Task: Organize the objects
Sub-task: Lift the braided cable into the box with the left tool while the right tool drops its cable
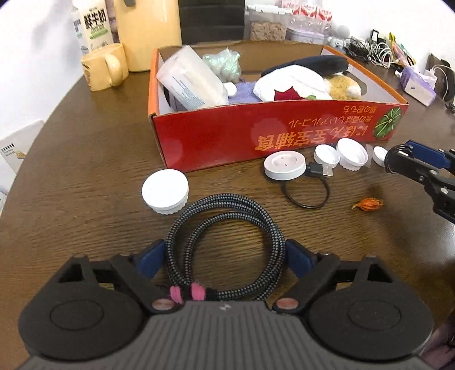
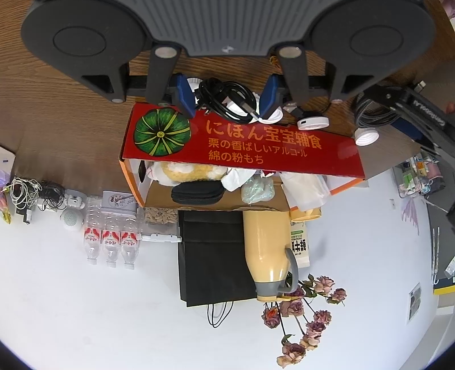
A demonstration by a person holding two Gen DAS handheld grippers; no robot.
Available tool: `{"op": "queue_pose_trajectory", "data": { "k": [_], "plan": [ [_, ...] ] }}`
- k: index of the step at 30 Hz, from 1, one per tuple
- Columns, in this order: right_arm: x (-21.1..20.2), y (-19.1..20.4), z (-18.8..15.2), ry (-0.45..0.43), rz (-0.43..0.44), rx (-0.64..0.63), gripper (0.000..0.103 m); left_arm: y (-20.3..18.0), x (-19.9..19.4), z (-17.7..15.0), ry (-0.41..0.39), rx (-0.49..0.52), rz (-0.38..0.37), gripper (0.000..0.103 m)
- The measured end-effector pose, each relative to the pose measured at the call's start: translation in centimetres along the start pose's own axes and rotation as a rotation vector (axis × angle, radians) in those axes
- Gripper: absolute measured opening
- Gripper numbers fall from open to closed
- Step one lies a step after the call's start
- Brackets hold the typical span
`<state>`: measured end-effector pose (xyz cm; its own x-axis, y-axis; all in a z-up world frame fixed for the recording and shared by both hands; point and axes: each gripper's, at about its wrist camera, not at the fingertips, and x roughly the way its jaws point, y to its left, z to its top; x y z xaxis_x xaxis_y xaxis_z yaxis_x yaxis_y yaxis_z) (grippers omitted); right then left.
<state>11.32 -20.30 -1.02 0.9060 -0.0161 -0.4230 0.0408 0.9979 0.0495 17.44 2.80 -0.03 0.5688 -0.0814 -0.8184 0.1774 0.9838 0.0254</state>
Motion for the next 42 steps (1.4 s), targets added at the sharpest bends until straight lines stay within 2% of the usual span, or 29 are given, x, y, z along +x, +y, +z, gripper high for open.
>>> {"op": "queue_pose_trajectory", "data": {
  "k": [4,10,19,23,31,37,38,39,40,42],
  "plan": [
    [-0.1,0.1,0.0,-0.003,-0.007,-0.008,0.048,-0.3,-1.3,-0.1,-0.044,-0.010,0.000,0.088],
    [-0.2,0.6,0.2,-0.011,0.006,-0.025,0.048,-1.7,-4.1,1.2,-0.151,0.022,0.001,0.089],
    [-0.1,2.1,4.7,-0.102,0.025,-0.100,0.048,-3.5,-5.2,5.9,-0.301,0.022,-0.015,0.089],
    [1.1,2.4,7.2,-0.122,0.007,-0.135,0.048,-3.3,-4.6,8.2,-0.327,-0.016,-0.025,0.089],
    [6.0,1.5,11.0,-0.101,-0.051,-0.149,0.048,-1.9,-2.1,12.6,-0.368,-0.069,-0.012,0.089],
    [10.1,0.3,12.8,-0.049,-0.072,-0.120,0.048,-1.1,0.4,15.2,-0.367,-0.105,-0.004,0.091],
    [10.6,0.0,13.0,-0.037,-0.074,-0.110,0.049,-1.1,0.7,15.4,-0.370,-0.110,-0.001,0.092],
    [11.1,-0.2,13.1,-0.030,-0.075,-0.095,0.052,-1.0,0.9,15.6,-0.380,-0.116,0.004,0.101],
    [11.5,-0.5,13.2,-0.025,-0.076,-0.079,0.056,-0.9,0.9,15.8,-0.395,-0.123,0.009,0.103],
    [12.1,-1.0,13.3,-0.027,-0.093,-0.065,0.083,-0.9,0.8,16.1,-0.412,-0.131,0.024,0.103]
  ]
}}
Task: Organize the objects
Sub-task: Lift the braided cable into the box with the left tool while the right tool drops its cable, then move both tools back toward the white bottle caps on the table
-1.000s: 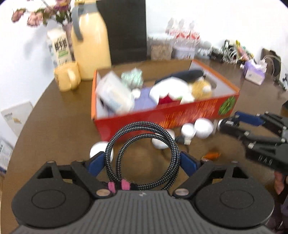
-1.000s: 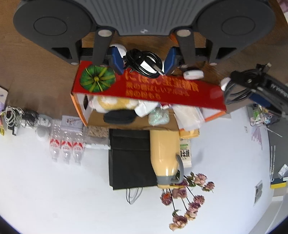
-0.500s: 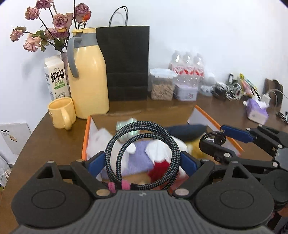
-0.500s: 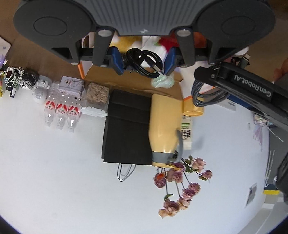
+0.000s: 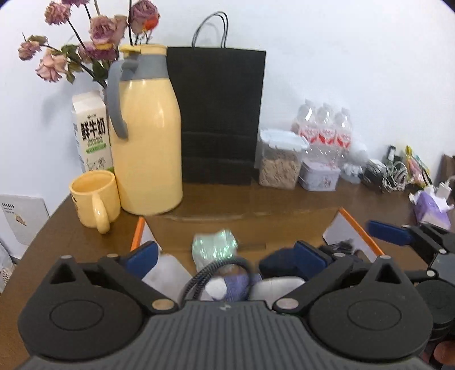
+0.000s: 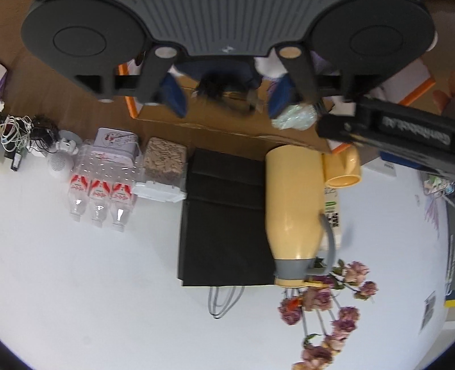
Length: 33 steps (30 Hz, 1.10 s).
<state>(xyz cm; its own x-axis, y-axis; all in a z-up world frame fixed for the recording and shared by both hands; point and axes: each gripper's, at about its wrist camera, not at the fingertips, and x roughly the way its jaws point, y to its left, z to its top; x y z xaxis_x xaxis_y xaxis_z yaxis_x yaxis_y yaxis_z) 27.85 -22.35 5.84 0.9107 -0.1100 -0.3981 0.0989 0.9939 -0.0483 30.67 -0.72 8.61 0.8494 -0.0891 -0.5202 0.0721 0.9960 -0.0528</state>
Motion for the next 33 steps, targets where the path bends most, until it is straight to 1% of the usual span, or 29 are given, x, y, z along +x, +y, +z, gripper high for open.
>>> {"op": "queue_pose_trajectory", "data": {
  "k": [2,5,8,10,15,22,28,33],
  "plan": [
    [0.3,-0.5,0.0,-0.002,-0.028,0.008,0.092,0.0,0.0,0.2,-0.001,0.004,0.002,0.103],
    [0.5,-1.4,-0.1,0.016,-0.024,0.041,0.103,0.0,-0.1,0.1,0.004,0.018,0.008,0.103],
    [0.2,-1.9,-0.5,0.025,-0.010,0.056,0.103,0.1,-0.3,-0.5,0.013,0.026,0.017,0.103],
    [-0.1,-2.0,-0.9,0.029,-0.005,0.059,0.103,0.2,-0.5,-1.1,0.013,0.022,0.008,0.103],
    [-0.9,-1.9,-1.5,0.040,0.005,0.050,0.103,0.3,-1.2,-1.8,0.009,0.031,0.020,0.103],
    [-3.7,-1.8,-2.1,0.011,-0.007,0.018,0.103,1.3,-4.1,-2.9,-0.059,0.027,0.021,0.103],
    [-6.8,-1.8,-4.0,0.015,-0.009,0.008,0.103,2.8,-6.8,-5.2,-0.095,0.026,0.042,0.103],
    [-8.6,-1.7,-6.5,0.059,-0.007,0.029,0.103,3.7,-8.5,-7.9,-0.090,0.040,0.062,0.103]
  ]
}}
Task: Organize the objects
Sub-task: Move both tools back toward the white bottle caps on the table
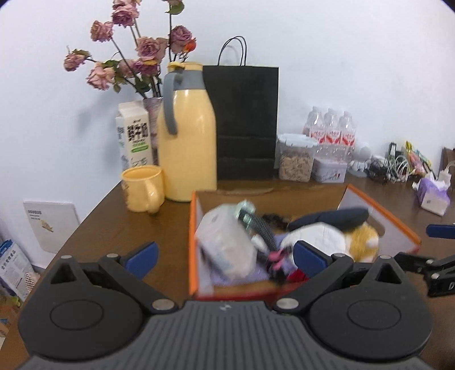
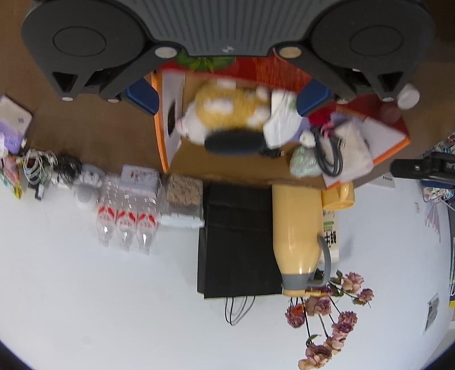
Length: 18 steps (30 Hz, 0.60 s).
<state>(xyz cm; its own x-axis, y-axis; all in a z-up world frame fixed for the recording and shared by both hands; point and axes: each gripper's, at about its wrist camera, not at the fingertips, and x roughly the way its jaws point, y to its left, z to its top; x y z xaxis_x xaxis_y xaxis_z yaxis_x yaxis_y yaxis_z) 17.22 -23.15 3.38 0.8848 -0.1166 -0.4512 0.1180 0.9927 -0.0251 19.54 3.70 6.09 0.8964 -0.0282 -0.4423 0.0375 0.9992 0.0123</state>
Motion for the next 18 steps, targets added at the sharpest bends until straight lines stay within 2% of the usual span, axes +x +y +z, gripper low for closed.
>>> {"op": "queue_pose_trajectory", "data": {
  "k": [6,10,14,18],
  "plan": [
    [-0.5,-0.3,-3.0,0.087,-0.021,0.011,0.103,0.8,-1.2,-3.7,0.054,0.019,0.027,0.103],
    [-0.4,-0.6,-4.5,0.143,-0.030,0.028,0.103,1.2,-1.3,-5.8,0.108,-0.003,0.034,0.103],
    [-0.2,-0.8,-5.4,0.168,-0.026,0.034,0.102,1.6,-1.0,-7.1,0.138,-0.036,0.022,0.103],
    [0.4,-0.6,-5.6,0.174,-0.021,0.031,0.096,1.8,-0.4,-7.4,0.154,-0.045,0.024,0.103]
  ]
}}
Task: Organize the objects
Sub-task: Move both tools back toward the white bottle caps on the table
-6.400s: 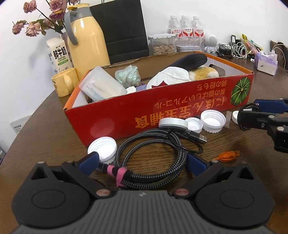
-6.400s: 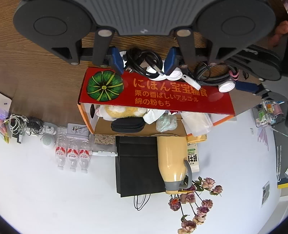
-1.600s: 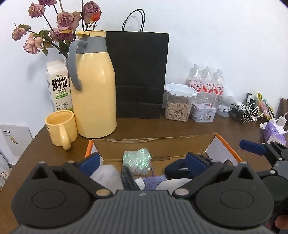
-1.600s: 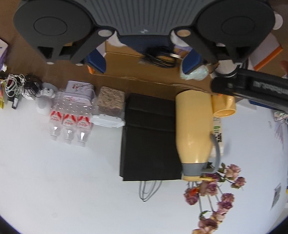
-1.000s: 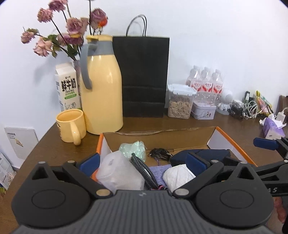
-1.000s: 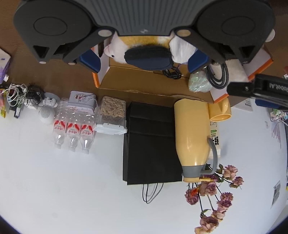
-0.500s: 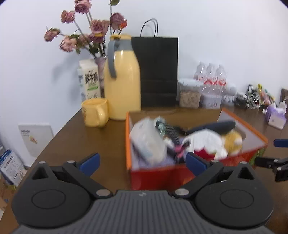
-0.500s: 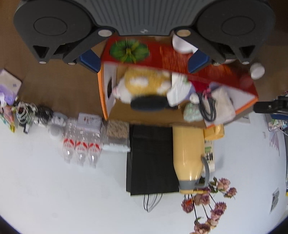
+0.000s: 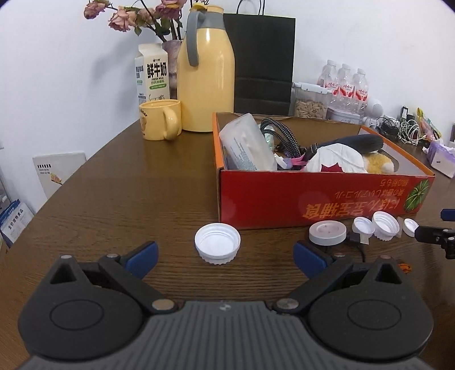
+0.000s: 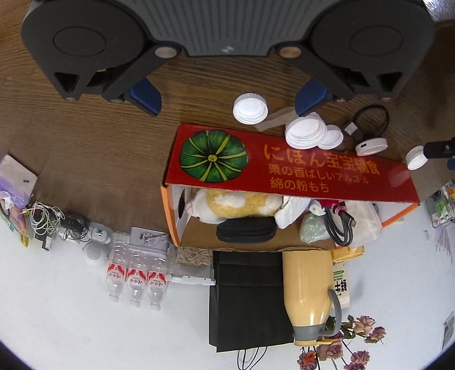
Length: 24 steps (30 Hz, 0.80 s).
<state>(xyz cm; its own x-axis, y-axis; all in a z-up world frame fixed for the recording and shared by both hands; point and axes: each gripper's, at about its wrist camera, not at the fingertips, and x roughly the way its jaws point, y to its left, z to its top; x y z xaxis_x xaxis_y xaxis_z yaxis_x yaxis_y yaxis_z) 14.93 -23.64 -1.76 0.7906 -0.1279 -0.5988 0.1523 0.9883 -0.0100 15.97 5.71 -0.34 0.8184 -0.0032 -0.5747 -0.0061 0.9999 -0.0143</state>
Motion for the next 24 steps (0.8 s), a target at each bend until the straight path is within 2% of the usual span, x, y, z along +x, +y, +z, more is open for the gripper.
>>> {"op": "queue_pose_trajectory", "data": {
  "k": [4,9,13,17,24],
  "plan": [
    [0.6,0.1,-0.1,0.012,0.003,-0.003,0.090,0.2,0.4,0.0,0.009,-0.014,-0.001,0.103],
    [1.3,0.2,0.0,0.023,0.018,-0.006,0.065,0.5,0.8,0.0,0.020,-0.034,-0.002,0.103],
    [1.8,0.1,0.1,0.028,0.033,0.006,0.054,0.7,1.1,0.0,0.030,-0.045,-0.006,0.103],
    [1.9,0.3,0.2,0.016,0.057,-0.007,0.027,0.7,1.2,0.0,0.034,-0.051,-0.004,0.103],
    [1.5,0.7,0.0,-0.018,0.049,-0.021,0.027,0.9,1.4,0.0,0.044,-0.064,0.009,0.103]
  ]
}}
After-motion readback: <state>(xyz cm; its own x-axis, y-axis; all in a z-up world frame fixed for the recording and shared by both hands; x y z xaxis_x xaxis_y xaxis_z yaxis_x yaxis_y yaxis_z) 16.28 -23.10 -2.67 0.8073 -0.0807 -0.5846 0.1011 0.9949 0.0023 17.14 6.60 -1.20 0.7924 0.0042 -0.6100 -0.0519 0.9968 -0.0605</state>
